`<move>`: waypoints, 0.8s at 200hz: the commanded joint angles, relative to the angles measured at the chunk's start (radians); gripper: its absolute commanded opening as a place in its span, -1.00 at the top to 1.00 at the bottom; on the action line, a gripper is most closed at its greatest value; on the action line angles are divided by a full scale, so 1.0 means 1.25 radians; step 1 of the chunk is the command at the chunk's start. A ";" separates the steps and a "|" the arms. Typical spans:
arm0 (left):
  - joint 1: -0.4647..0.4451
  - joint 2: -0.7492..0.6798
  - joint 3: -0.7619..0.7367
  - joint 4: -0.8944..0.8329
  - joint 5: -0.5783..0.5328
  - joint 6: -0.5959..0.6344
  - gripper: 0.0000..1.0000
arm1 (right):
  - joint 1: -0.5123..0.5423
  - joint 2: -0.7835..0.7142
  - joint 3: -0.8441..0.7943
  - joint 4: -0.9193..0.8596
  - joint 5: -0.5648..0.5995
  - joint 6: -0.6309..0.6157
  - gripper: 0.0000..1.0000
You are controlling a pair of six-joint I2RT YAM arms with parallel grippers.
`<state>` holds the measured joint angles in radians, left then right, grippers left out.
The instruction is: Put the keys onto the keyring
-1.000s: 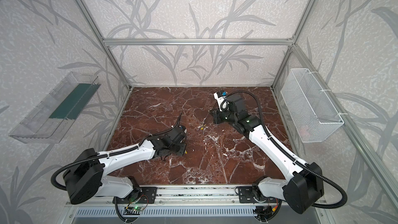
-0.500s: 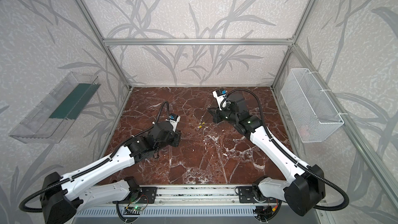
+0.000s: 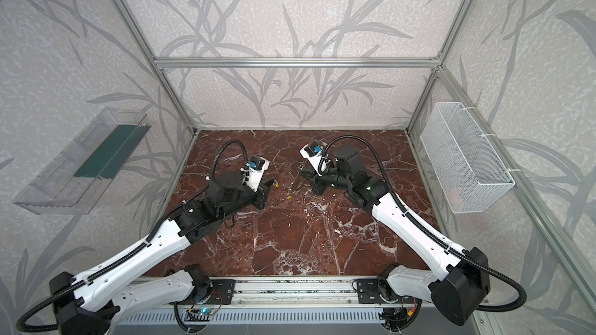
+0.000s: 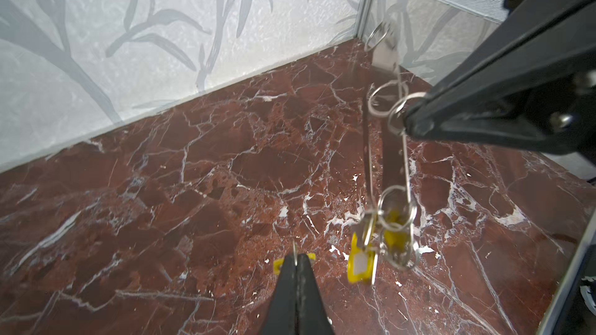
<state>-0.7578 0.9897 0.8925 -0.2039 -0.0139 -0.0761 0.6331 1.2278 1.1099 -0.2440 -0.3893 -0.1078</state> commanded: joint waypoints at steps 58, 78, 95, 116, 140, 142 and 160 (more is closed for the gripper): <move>0.006 0.002 0.002 0.066 0.140 0.074 1.00 | 0.078 -0.004 0.059 -0.077 0.141 -0.131 1.00; 0.005 0.008 0.008 0.057 0.150 0.089 1.00 | 0.084 -0.008 0.051 -0.063 0.128 -0.132 1.00; 0.006 0.012 0.014 0.049 0.162 0.098 1.00 | 0.088 -0.012 0.045 -0.054 0.108 -0.135 1.00; 0.006 0.014 0.015 0.053 0.163 0.103 1.00 | 0.095 -0.014 0.038 -0.043 0.100 -0.142 1.00; 0.007 0.020 0.022 0.051 0.168 0.105 1.00 | 0.099 -0.013 0.035 -0.040 0.099 -0.147 1.00; 0.006 0.021 0.022 0.051 0.168 0.105 1.00 | 0.099 -0.013 0.034 -0.040 0.099 -0.147 1.00; 0.008 0.027 0.025 0.048 0.172 0.106 1.00 | 0.099 -0.013 0.034 -0.040 0.094 -0.151 1.00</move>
<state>-0.7544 1.0130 0.8848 -0.1455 0.1802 0.0284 0.7502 1.2282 1.1492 -0.3344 -0.2501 -0.2813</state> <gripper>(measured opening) 0.049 0.046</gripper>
